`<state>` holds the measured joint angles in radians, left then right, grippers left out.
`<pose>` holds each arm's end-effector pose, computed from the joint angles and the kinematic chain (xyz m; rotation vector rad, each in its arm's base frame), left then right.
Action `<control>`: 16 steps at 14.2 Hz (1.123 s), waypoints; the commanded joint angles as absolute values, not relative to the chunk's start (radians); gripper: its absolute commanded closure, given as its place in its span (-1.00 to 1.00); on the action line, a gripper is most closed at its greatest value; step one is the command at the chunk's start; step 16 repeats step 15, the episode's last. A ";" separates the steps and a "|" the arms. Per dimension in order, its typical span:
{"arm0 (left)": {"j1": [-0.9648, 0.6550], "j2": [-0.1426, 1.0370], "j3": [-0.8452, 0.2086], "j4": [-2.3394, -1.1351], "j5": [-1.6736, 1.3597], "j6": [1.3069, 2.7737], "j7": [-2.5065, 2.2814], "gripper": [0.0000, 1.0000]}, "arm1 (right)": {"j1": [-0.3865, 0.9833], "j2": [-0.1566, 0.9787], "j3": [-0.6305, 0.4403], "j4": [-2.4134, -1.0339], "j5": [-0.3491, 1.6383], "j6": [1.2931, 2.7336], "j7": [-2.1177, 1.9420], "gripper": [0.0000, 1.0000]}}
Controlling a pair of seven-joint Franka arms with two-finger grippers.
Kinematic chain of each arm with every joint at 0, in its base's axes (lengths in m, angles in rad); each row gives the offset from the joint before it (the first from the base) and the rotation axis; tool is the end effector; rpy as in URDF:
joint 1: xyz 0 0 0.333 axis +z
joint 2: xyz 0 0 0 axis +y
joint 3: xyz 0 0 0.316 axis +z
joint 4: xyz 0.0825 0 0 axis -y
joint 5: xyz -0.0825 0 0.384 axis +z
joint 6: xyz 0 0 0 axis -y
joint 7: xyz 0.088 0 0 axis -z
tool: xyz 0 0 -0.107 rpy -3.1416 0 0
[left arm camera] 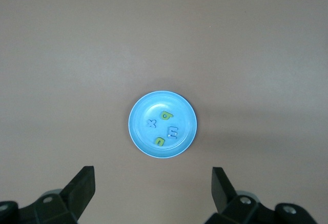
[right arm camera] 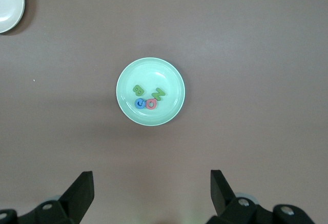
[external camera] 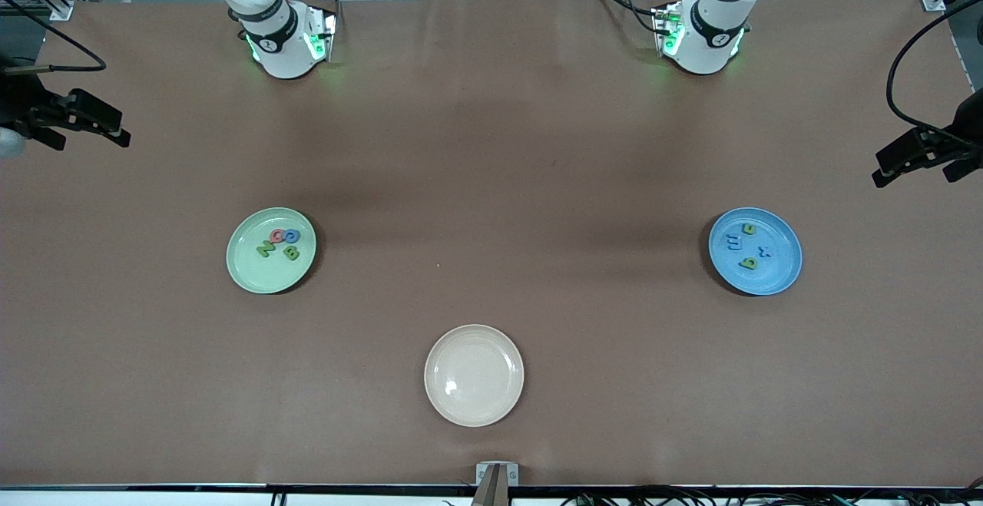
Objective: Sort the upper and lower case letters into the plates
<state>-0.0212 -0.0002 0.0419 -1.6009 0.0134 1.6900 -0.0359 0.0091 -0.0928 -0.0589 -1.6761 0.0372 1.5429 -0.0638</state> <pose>0.5658 0.0130 0.6213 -3.1246 -0.0869 -0.1398 0.5210 -0.0233 0.6225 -3.0961 -0.0227 0.0590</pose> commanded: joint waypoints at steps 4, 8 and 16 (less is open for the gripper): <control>0.009 -0.009 -0.005 -1.597 -0.002 1.701 -0.034 -1.00 | -0.006 -0.103 -0.049 -1.687 0.048 1.522 -0.069 -1.00; 0.008 -0.006 -0.005 -1.582 -0.003 1.698 -0.035 -1.00 | -0.006 -0.103 -0.049 -1.687 0.046 1.526 -0.069 -1.00; 0.014 -0.005 -0.005 -1.583 -0.003 1.695 -0.037 -1.00 | -0.005 -0.103 -0.049 -1.687 0.020 1.536 -0.072 -1.00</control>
